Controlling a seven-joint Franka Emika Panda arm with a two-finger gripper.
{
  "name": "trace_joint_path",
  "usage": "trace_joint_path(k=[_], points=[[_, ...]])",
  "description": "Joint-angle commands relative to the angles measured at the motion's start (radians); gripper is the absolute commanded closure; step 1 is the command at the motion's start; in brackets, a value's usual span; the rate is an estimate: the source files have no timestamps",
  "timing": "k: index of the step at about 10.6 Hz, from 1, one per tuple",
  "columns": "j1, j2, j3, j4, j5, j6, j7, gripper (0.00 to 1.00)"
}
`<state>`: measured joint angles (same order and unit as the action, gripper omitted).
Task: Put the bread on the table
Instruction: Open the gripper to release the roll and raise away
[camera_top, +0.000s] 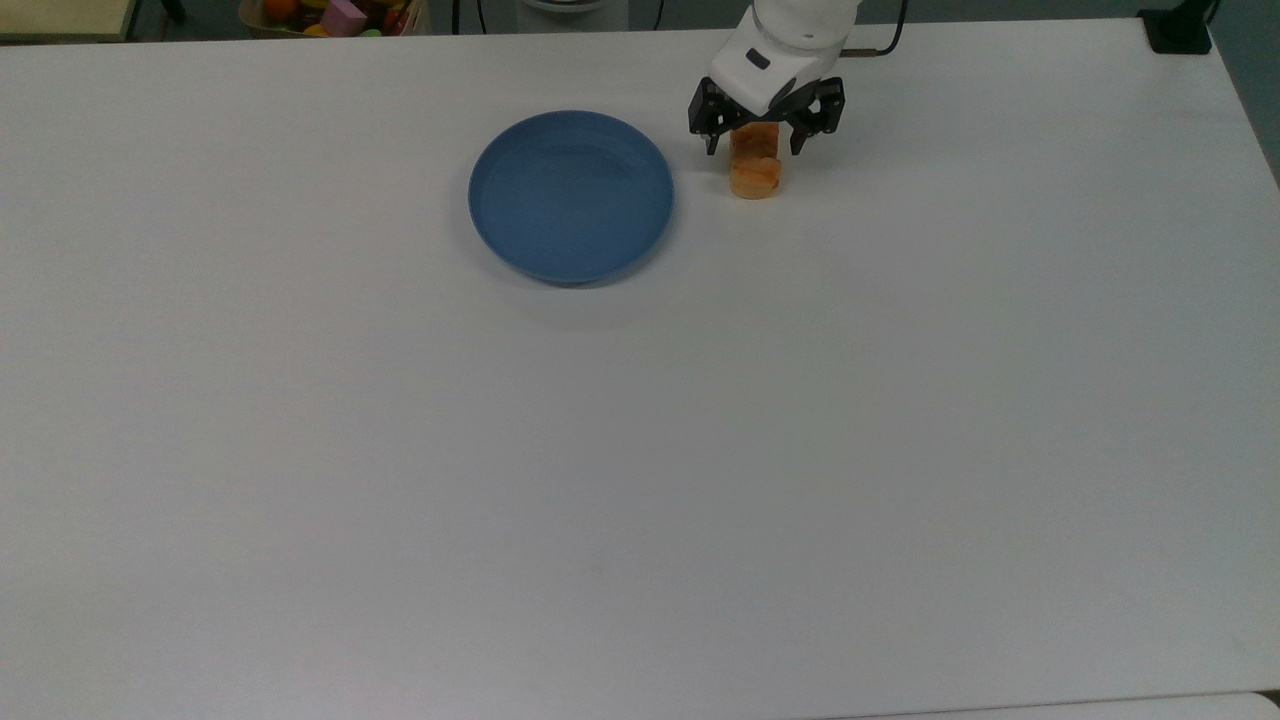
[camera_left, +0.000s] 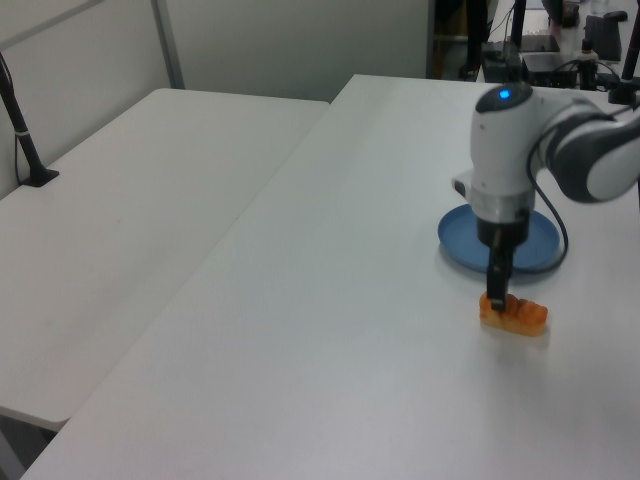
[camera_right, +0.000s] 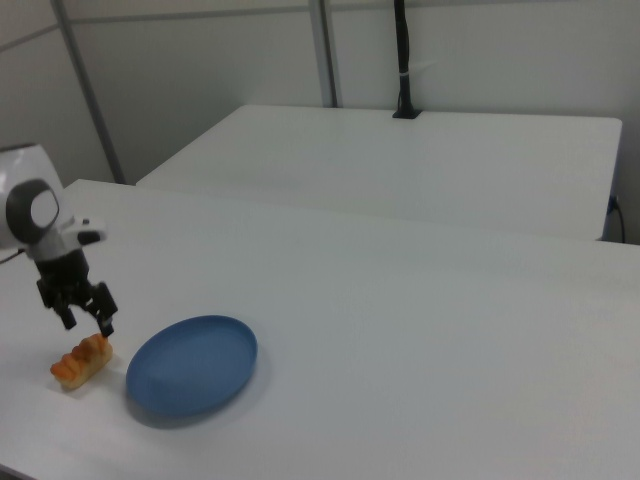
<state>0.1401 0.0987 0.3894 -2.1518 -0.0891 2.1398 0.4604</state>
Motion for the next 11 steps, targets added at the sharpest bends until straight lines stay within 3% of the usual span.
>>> trace_joint_path(k=[1,6,8,11], points=[[-0.027,-0.034,-0.052,0.168,-0.014,-0.183,-0.098,0.00],[-0.028,-0.089,-0.279,0.436,0.003,-0.464,-0.380,0.00],[-0.036,-0.138,-0.332,0.457,0.003,-0.512,-0.396,0.00],[-0.066,-0.183,-0.360,0.457,0.012,-0.557,-0.397,0.00]])
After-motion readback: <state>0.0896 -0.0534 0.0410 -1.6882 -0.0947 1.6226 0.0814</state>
